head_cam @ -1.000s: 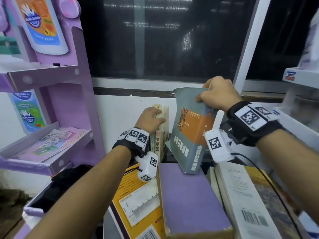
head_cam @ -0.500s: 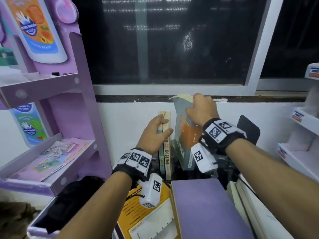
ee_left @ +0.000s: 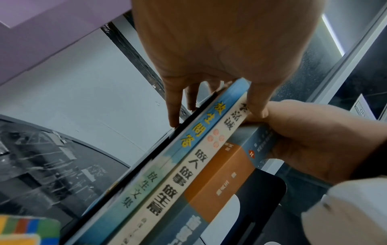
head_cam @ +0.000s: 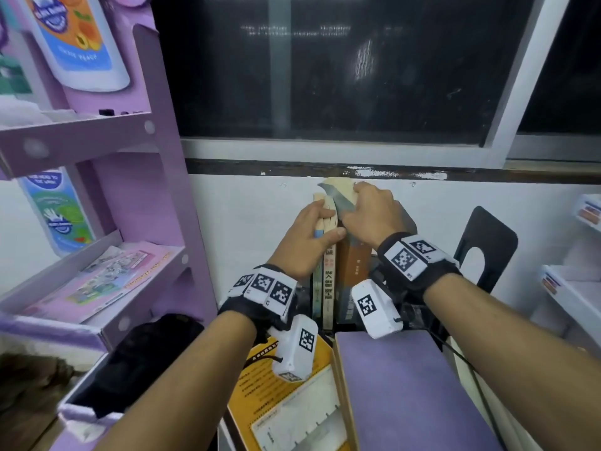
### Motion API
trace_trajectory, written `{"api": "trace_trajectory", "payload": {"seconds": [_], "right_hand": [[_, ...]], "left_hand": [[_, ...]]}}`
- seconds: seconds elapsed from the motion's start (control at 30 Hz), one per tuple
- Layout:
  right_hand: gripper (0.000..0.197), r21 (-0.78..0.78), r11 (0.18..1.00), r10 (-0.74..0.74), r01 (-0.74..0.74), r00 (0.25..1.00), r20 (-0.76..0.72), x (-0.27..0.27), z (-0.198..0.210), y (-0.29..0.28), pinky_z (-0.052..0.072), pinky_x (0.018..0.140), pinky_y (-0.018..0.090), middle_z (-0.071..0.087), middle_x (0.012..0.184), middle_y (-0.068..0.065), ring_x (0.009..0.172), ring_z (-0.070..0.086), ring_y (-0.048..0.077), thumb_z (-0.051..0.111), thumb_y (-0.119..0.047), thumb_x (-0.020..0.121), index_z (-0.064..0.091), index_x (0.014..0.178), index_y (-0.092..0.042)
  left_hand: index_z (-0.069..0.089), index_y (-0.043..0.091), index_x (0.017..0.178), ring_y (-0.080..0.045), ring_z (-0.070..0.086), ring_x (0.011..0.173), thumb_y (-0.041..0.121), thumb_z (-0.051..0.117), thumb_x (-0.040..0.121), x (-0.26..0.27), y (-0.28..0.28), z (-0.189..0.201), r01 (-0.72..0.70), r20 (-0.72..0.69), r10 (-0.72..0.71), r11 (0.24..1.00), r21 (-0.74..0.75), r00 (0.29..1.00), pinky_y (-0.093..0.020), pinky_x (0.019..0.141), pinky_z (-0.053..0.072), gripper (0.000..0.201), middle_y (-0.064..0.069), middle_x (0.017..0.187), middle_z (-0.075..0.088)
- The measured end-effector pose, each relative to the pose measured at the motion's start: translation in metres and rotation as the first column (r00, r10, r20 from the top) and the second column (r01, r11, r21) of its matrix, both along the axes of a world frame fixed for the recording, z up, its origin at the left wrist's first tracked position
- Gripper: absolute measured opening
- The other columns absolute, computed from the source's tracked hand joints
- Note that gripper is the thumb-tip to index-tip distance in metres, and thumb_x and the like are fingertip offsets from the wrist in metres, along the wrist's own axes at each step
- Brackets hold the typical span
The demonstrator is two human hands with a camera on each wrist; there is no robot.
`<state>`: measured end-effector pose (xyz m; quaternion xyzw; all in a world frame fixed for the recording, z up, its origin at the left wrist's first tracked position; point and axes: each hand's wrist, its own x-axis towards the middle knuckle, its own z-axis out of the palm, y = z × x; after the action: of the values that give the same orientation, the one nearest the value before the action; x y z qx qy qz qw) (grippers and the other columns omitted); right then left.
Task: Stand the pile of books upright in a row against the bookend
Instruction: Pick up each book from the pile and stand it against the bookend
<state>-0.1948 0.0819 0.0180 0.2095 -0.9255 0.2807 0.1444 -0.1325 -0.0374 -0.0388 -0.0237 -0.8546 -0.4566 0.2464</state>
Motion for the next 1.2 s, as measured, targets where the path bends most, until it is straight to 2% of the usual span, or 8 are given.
{"api": "trace_trajectory", "payload": {"seconds": [0.13, 0.33, 0.47, 0.6, 0.77, 0.93, 1.03, 1.2], "right_hand": [[0.045, -0.062, 0.998, 0.035, -0.032, 0.999, 0.034, 0.007, 0.001, -0.002, 0.037, 0.069, 0.027, 0.063, 0.116, 0.011, 0.103, 0.059, 0.030, 0.052, -0.047, 0.092, 0.057, 0.121, -0.013], [0.037, -0.068, 0.992, 0.114, -0.107, 0.988, 0.107, 0.018, 0.011, 0.006, 0.034, 0.051, 0.023, 0.059, 0.094, 0.003, 0.084, 0.054, 0.019, 0.061, -0.046, 0.087, 0.060, 0.106, -0.015], [0.052, -0.082, 0.989, 0.130, -0.121, 0.985, 0.115, 0.025, 0.014, 0.013, 0.042, 0.067, 0.026, 0.064, 0.114, 0.008, 0.085, 0.051, 0.017, 0.063, -0.049, 0.086, 0.058, 0.121, -0.011], [0.058, -0.088, 0.988, 0.139, -0.127, 0.978, 0.157, 0.027, 0.015, 0.015, 0.042, 0.065, 0.026, 0.061, 0.119, 0.007, 0.093, 0.055, 0.019, 0.064, -0.053, 0.084, 0.055, 0.125, -0.014], [0.082, -0.170, 0.976, 0.176, -0.139, 0.958, 0.226, 0.024, 0.011, 0.016, 0.055, 0.087, 0.038, 0.059, 0.128, 0.007, 0.103, 0.064, 0.027, 0.070, -0.060, 0.075, 0.045, 0.141, -0.017], [0.077, -0.087, 0.979, 0.198, -0.184, 0.958, 0.205, 0.026, 0.010, 0.020, 0.052, 0.089, 0.035, 0.061, 0.124, 0.006, 0.103, 0.063, 0.027, 0.060, -0.065, 0.080, 0.045, 0.141, -0.020], [0.080, -0.116, 0.973, 0.223, -0.200, 0.946, 0.235, 0.025, 0.009, 0.021, 0.052, 0.090, 0.035, 0.060, 0.127, 0.006, 0.104, 0.063, 0.025, 0.060, -0.065, 0.079, 0.040, 0.144, -0.022], [0.082, -0.206, 0.953, 0.275, -0.221, 0.916, 0.293, 0.027, 0.005, 0.021, 0.053, 0.092, 0.042, 0.055, 0.133, 0.007, 0.112, 0.059, 0.025, 0.065, -0.059, 0.078, 0.037, 0.145, -0.022]], "left_hand": [[0.048, 0.019, 0.133, -0.011, 0.025, 0.143, 0.040, 0.060, 0.090, 0.001, -0.004, -0.003, 0.023, -0.009, -0.023, 1.000, -0.019, 1.000, -0.040, 0.118, 0.020, 0.049, 0.002, 0.156, 0.027], [0.047, 0.026, 0.132, -0.010, 0.028, 0.142, 0.063, 0.059, 0.070, 0.001, -0.006, -0.006, 0.042, 0.021, -0.042, 0.999, -0.010, 0.999, -0.043, 0.116, 0.028, 0.073, 0.009, 0.157, 0.025], [0.041, 0.037, 0.129, -0.015, 0.037, 0.137, 0.064, 0.059, 0.068, 0.002, -0.004, -0.005, 0.047, 0.037, -0.048, 0.999, 0.011, 0.998, -0.046, 0.110, 0.037, 0.069, 0.007, 0.154, 0.031], [0.036, 0.043, 0.125, -0.014, 0.038, 0.137, 0.060, 0.061, 0.071, 0.003, -0.005, -0.005, 0.043, 0.031, -0.043, 0.999, 0.009, 0.999, -0.046, 0.109, 0.039, 0.062, 0.007, 0.154, 0.031], [0.033, 0.043, 0.126, -0.014, 0.039, 0.136, 0.064, 0.057, 0.072, 0.003, -0.006, -0.007, 0.062, 0.027, -0.062, 0.998, 0.008, 0.998, -0.045, 0.105, 0.044, 0.063, 0.006, 0.155, 0.028], [0.028, 0.043, 0.128, -0.012, 0.032, 0.139, 0.054, 0.066, 0.077, 0.006, -0.005, -0.006, 0.045, 0.022, -0.044, 0.999, -0.025, 0.999, -0.043, 0.114, 0.033, 0.065, 0.004, 0.155, 0.027], [0.033, 0.032, 0.137, -0.012, 0.028, 0.141, 0.037, 0.071, 0.083, 0.008, -0.005, -0.004, 0.007, 0.020, -0.005, 0.998, -0.065, 1.000, -0.036, 0.117, 0.026, 0.066, 0.003, 0.157, 0.024], [0.039, 0.024, 0.140, -0.001, 0.027, 0.135, 0.034, 0.070, 0.084, 0.015, -0.002, 0.000, -0.062, 0.033, 0.066, 0.993, -0.102, 0.997, -0.009, 0.105, 0.022, 0.065, 0.003, 0.158, 0.021]]}}
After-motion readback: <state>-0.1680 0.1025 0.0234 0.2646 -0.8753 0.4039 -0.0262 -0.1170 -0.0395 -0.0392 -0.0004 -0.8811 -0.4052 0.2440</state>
